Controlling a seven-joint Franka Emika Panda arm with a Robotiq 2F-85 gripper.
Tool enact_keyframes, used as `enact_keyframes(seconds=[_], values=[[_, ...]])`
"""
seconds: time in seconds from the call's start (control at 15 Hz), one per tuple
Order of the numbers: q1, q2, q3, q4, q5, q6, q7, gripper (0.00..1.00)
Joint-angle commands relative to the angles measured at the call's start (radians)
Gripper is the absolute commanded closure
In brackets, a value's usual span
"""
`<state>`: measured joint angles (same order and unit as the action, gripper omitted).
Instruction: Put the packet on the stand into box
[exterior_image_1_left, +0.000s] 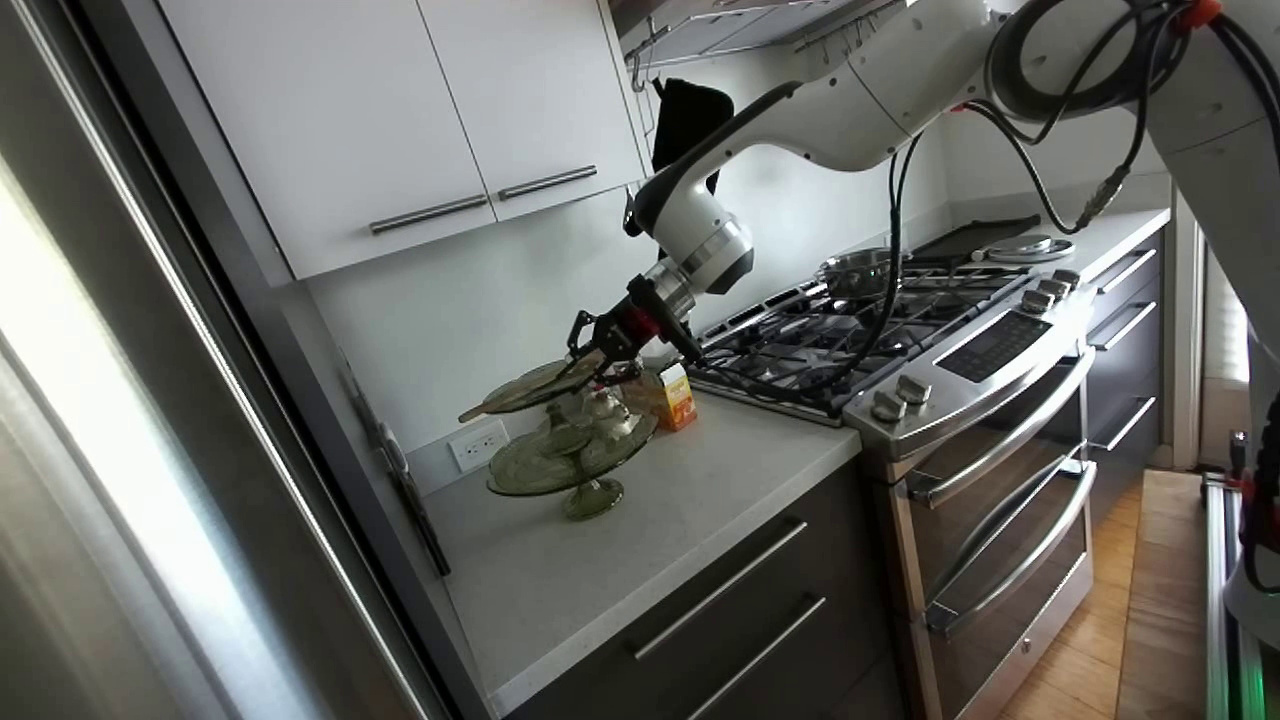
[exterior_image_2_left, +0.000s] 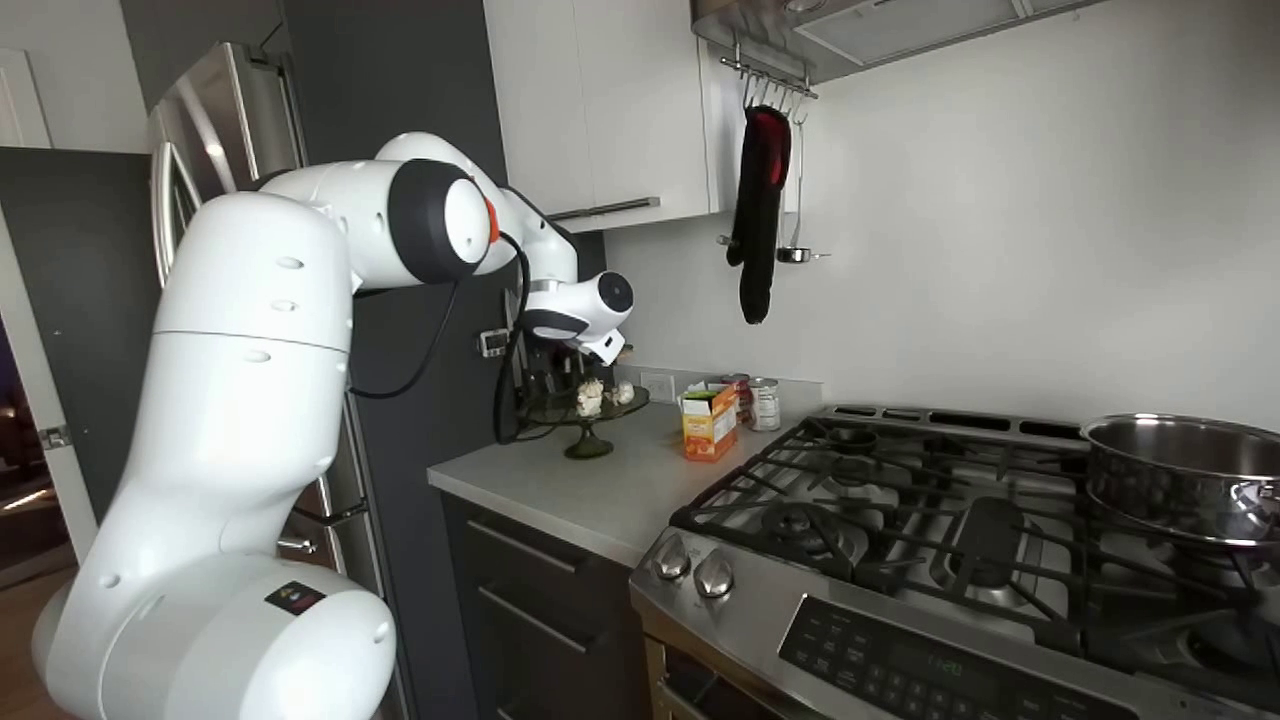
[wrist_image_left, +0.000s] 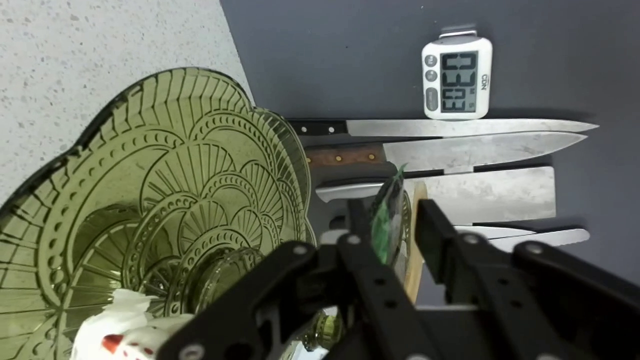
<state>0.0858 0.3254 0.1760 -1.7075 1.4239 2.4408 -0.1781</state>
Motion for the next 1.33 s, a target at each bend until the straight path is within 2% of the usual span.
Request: enact_keyframes(seconds=[0.0,0.07,0.2,0.47,0.53,0.6,0.93,1.27], values=[[0.016,-0.007,-0.015,-0.014,0.028,0.005,-0.02,0.8],[0.018,-0.007,-0.016,-0.014,0.026,0.007,-0.018,0.76],[0.018,-0.008,-0.016,-0.015,0.024,0.005,-0.017,0.78],[0.018,-0.007,-0.017,-0.014,0.025,0.005,-0.02,0.91],[0.018,-0.006,-0.017,-0.014,0.024,0.005,-0.02,1.0],[0.018,-0.006,-0.017,-0.013,0.025,0.005,-0.021,0.98],[0.017,-0.02,-0.015,-0.014,0.034,0.002,-0.034,1.0],[0.01,-0.082,-0.013,-0.028,0.095,0.0,-0.09,1.0]])
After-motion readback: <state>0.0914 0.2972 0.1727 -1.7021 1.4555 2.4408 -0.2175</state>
